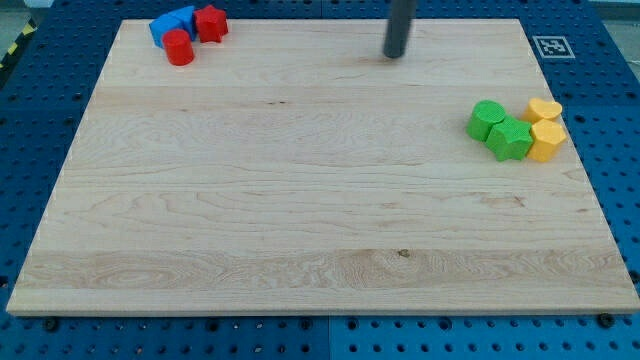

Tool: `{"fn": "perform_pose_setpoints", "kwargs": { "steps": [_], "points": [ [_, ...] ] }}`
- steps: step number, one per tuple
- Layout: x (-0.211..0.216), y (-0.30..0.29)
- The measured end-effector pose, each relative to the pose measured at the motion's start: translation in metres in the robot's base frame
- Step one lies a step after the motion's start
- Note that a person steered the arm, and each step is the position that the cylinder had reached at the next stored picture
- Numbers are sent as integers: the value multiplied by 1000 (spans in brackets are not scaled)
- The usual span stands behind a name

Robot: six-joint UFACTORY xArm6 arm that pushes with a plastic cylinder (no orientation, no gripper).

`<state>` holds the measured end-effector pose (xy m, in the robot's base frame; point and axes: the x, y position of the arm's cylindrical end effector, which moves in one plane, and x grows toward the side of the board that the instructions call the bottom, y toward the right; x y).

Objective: Place the red circle vertically below to the red star

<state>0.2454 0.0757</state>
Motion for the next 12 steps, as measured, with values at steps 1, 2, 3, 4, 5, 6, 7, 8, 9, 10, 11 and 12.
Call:
{"fn": "perform_pose_setpoints", "kwargs": {
  "steps": [1,2,3,4,5,6,7,8,9,10,11,12],
  "points": [
    [-46,-64],
    [-52,-91],
    [-52,-119],
    [-54,-142],
    [-53,-152],
    [-54,-154],
    [-53,-159],
    [-54,-164],
    [-43,-167],
    [-1,-207],
    [69,-232],
    [117,-251]
  ]
}}
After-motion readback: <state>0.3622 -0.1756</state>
